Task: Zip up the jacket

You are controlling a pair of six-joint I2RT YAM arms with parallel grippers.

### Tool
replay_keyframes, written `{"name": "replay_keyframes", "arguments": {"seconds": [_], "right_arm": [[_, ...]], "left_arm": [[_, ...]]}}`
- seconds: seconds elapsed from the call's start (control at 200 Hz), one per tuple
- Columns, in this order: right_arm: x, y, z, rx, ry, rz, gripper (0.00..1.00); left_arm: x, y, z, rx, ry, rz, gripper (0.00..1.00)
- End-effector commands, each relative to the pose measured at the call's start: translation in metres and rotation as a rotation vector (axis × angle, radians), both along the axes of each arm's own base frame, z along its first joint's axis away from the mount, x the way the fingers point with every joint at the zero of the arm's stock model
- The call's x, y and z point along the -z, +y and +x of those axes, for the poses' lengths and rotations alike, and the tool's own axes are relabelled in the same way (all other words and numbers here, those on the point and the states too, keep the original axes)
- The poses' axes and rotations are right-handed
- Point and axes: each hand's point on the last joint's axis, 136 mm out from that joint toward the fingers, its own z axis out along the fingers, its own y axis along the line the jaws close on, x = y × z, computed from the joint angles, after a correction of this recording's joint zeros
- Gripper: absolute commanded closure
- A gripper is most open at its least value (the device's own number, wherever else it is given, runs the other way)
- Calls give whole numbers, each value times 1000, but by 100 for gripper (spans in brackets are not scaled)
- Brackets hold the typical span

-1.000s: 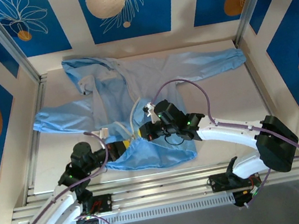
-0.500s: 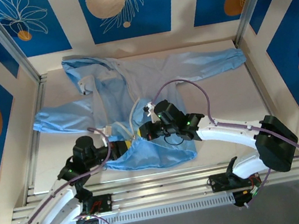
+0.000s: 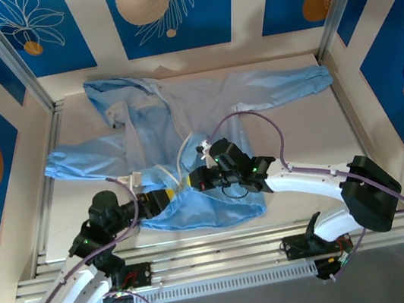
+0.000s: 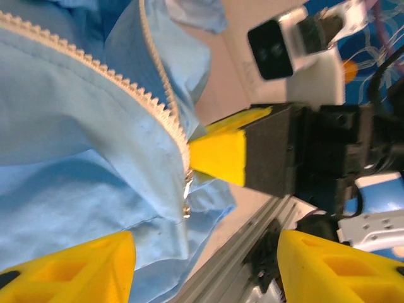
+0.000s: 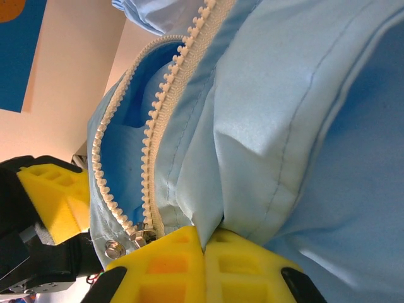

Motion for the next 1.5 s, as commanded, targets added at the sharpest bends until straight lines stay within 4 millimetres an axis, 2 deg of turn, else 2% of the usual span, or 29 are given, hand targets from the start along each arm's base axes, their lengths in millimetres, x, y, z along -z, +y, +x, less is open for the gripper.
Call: {"name": "replay_keyframes", "arguments": {"seconds": [0.0,0.245,0.52,0.775,0.905,1.005,1.06,1.106,1.321,1.496], "right_arm": [[1,3,0,0,18,26,100],[3,5,0,6,43,44,100],[5,6,-1,7,61,51,100],[5,8,-2,4,73,58,100],[6,10,-2,0,80,62,100],[5,12,-2,0,82,67,100],[6,12,-1,2,84,67,100],[6,11,-1,4,85,67,100],[8,15,-2,-6,106,73,100],[10,19,-3,-13,125,85,100]], "left_arm": [[-3,1,4,-39,1,-81,40],[1,-2,3,-32,-32,-53,40],[11,-16,6,4,-25,-66,46],[19,-17,12,-15,-17,-56,50],[29,-17,12,-19,0,-45,59],[35,-15,10,-23,17,-35,76],[38,-13,9,-29,30,-16,92],[41,-11,8,-31,43,2,100],[41,-13,-3,20,112,33,100],[47,-16,-19,147,287,67,100]]}}
